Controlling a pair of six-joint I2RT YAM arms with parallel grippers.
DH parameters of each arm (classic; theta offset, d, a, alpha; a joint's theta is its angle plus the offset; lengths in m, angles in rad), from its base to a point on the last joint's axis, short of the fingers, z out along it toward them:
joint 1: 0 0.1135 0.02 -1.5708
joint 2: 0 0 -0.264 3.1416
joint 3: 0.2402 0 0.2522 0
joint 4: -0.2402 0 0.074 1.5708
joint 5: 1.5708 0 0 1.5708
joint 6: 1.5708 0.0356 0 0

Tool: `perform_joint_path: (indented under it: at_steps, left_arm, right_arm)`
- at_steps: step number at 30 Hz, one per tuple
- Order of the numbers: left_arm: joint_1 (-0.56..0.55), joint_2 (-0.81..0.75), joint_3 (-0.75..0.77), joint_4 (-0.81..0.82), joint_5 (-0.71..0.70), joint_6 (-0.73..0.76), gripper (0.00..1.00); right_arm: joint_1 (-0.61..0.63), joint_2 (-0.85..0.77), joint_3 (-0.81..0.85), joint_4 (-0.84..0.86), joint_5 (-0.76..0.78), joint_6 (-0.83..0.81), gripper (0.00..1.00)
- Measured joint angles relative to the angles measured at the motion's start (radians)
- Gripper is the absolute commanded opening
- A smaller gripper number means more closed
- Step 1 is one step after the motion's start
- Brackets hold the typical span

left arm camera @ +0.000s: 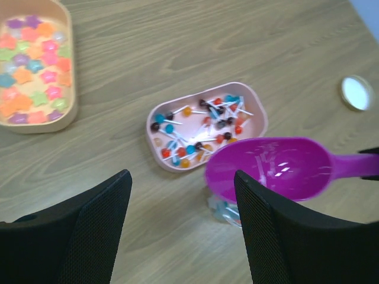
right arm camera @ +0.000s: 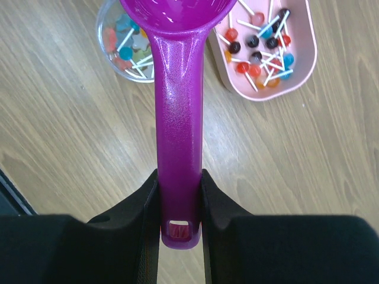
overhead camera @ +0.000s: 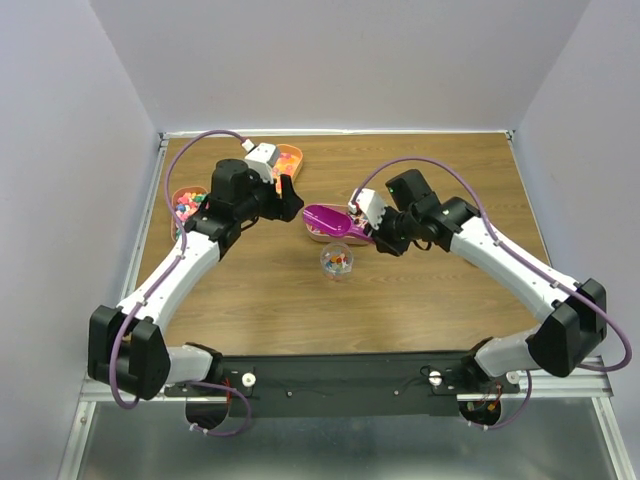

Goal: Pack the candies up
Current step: Scoop the fake candies from the storage box.

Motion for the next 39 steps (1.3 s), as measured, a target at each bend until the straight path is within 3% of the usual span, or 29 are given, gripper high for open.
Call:
perform_joint_path:
  at_steps: [4, 12, 16, 19, 25, 26, 34, 39]
  left_arm:
    - [0.0, 0.002, 0.027, -0.011, 0.105, -0.025, 0.75]
    - [0.0, 0.066, 0.03, -0.034, 0.185, -0.055, 0.69]
    - [0.0, 0.087, 0.029, -0.043, 0.194, -0.069, 0.61]
    - [0.0, 0.087, 0.029, -0.04, 0.21, -0.079, 0.46]
    - [0.002, 0.092, 0.026, -0.018, 0.275, -0.108, 0.03]
    - [0.008, 0.092, 0.024, -0.007, 0.308, -0.123, 0.0]
    - [0.074, 0.126, -0.05, 0.104, 0.533, -0.248, 0.0]
    - [0.113, 0.144, -0.121, 0.197, 0.621, -0.343, 0.0]
  right_arm:
    - [0.0, -0.005, -0.019, 0.04, -0.038, -0.02, 0.01]
    - [0.0, -0.062, -0.069, 0.108, -0.089, -0.043, 0.01]
    - [0.0, -0.077, -0.082, 0.134, -0.101, -0.045, 0.01]
    - [0.0, -0.084, -0.097, 0.153, -0.103, -0.045, 0.01]
    - [0.0, -0.099, -0.128, 0.175, -0.106, -0.043, 0.01]
    - [-0.003, -0.1, -0.135, 0.175, -0.105, -0.044, 0.01]
    - [-0.007, -0.13, -0.195, 0.191, -0.116, -0.049, 0.05]
    - [-0.003, -0.161, -0.21, 0.206, -0.153, -0.04, 0.15]
